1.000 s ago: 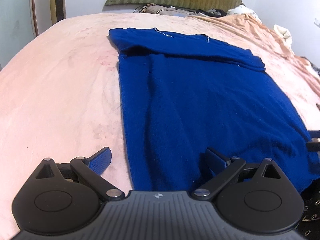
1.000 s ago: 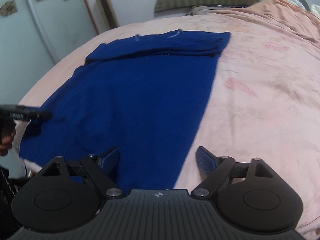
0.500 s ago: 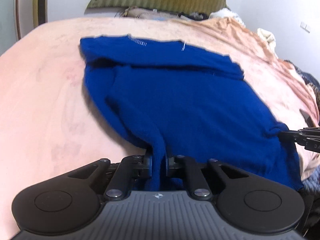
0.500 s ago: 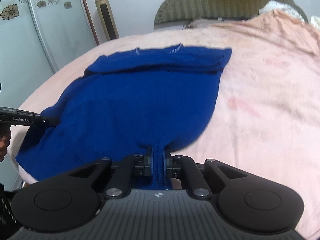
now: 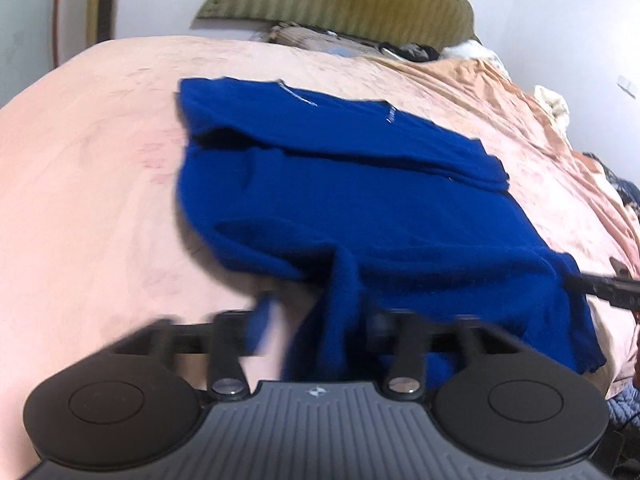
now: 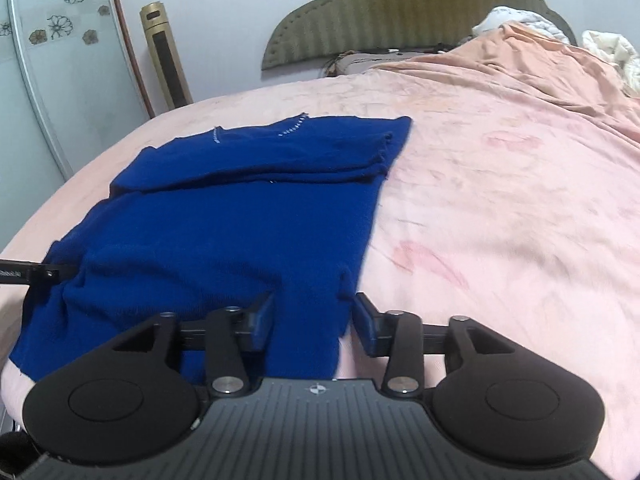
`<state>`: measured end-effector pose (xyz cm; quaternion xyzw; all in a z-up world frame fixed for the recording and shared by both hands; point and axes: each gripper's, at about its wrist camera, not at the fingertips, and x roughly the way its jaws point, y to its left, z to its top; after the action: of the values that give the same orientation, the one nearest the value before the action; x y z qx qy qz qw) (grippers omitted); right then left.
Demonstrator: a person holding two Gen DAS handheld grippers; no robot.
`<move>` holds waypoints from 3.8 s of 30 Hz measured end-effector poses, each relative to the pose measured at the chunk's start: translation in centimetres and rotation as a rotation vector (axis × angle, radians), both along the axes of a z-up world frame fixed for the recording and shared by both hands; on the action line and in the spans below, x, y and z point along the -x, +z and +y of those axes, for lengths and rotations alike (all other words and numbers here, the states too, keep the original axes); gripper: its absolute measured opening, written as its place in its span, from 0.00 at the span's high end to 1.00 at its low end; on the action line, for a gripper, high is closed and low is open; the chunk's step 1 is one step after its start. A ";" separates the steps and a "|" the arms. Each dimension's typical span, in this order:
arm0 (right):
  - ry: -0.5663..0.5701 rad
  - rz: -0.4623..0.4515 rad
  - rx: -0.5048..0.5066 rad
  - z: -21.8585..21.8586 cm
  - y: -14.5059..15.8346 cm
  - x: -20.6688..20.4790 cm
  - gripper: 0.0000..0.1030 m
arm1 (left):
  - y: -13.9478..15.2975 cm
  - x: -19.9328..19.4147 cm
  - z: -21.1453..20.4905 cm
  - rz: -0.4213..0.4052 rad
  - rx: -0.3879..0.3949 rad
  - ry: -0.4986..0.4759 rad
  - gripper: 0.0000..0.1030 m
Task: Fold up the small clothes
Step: 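Lift the held hem with both grippers and carry it toward the collar, then lay the held hem down near the beaded collar with both grippers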
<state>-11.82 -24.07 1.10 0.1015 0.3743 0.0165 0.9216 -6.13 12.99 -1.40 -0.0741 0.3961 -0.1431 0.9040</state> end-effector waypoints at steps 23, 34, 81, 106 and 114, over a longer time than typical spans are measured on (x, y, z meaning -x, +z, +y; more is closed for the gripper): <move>0.121 0.048 -0.056 4.6 -0.3 4.7 0.87 | -0.1 6.0 -1.7 0.069 -0.008 -0.193 0.89; 0.354 -0.218 -0.317 1.9 6.2 8.0 0.88 | 6.5 10.2 2.3 -0.201 0.223 -0.286 0.90; -0.059 -0.291 -0.542 -5.9 5.2 -9.9 0.88 | 11.5 -9.7 -1.9 -0.230 0.002 -0.125 0.90; -0.190 -0.148 -0.562 -7.9 -0.5 -22.3 0.87 | 6.6 -23.2 -3.6 -0.131 -0.127 -0.096 0.90; -0.203 -0.093 -0.531 -8.0 -2.3 -25.0 0.87 | 3.6 -26.3 -3.4 -0.062 -0.122 -0.071 0.90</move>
<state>13.16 -32.10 -1.22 0.3756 0.3020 0.0261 0.8758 20.16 9.63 2.24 -0.0002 0.3781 -0.1530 0.9130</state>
